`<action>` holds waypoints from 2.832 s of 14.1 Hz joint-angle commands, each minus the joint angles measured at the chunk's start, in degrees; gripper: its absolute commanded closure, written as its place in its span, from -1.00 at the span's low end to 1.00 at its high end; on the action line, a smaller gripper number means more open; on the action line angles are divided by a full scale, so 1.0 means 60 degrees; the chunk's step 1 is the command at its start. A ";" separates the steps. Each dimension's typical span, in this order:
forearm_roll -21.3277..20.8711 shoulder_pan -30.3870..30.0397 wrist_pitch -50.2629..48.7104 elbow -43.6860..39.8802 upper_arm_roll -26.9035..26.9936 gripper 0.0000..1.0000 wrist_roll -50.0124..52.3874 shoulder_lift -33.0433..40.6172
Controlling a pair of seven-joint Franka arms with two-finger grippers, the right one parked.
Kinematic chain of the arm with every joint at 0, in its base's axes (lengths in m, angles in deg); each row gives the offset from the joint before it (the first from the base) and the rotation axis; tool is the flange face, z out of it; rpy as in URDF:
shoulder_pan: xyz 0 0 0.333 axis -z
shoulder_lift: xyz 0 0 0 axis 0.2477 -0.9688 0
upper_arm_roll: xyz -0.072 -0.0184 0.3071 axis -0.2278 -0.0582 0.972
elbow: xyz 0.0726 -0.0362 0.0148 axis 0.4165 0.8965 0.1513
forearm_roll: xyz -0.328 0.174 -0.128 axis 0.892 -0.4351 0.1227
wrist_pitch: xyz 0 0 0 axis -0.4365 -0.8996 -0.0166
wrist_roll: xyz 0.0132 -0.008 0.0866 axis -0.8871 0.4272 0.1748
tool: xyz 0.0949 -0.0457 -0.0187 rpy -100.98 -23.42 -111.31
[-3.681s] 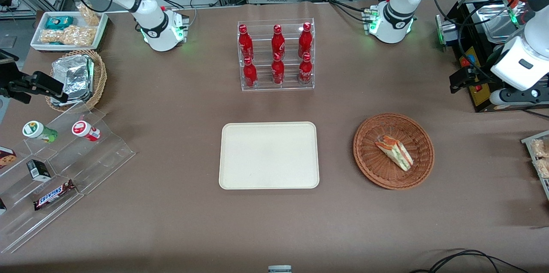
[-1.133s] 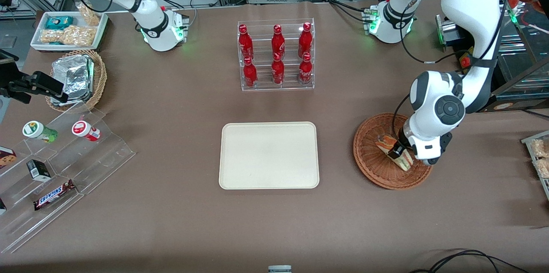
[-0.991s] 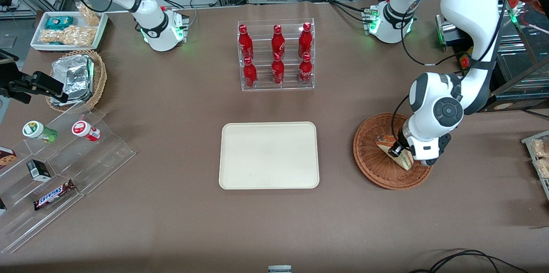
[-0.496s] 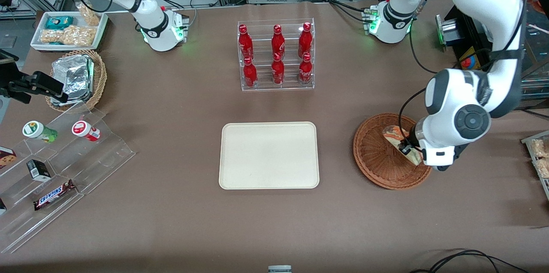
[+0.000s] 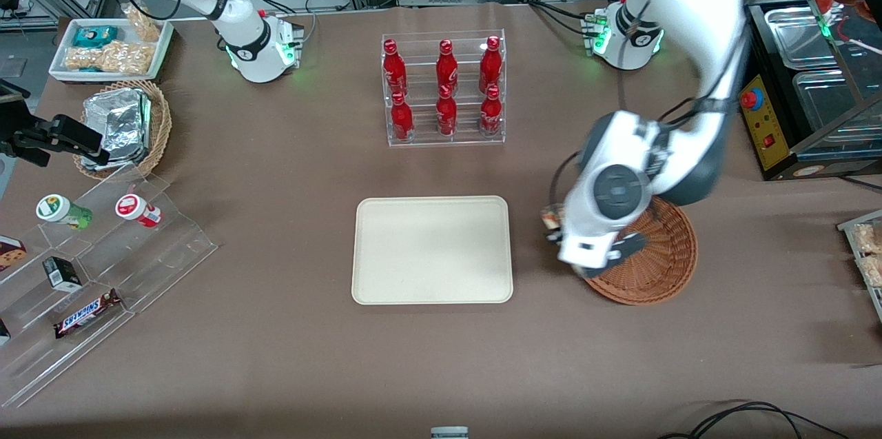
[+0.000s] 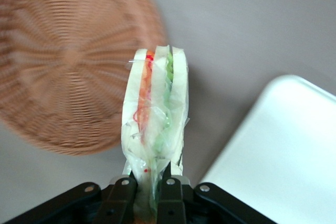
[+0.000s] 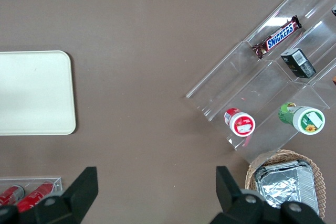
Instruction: Place sandwich from basket to tray
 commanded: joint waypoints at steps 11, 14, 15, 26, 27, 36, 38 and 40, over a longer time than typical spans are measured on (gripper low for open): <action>-0.0072 0.2461 0.2267 -0.3519 -0.0274 0.82 -0.1339 -0.3278; -0.0101 0.2594 0.2605 -0.3535 -0.0259 0.81 -0.1294 -0.3615; -0.0160 0.2681 0.2721 -0.3535 -0.0259 0.80 -0.1294 -0.3674; -0.0277 0.2580 0.0896 -0.3447 -0.0244 -1.00 -0.1089 -0.1980; -0.0379 0.2565 0.0355 -0.3418 -0.0201 -1.00 -0.1118 -0.1454; -0.0204 0.2550 -0.0486 0.0666 0.2140 -1.00 -0.1630 0.2270; 0.0087 0.2565 -0.0471 0.1296 0.2858 -1.00 -0.1689 0.2666; 0.0133 0.2550 -0.0457 0.1926 0.3473 -1.00 -0.2299 0.3222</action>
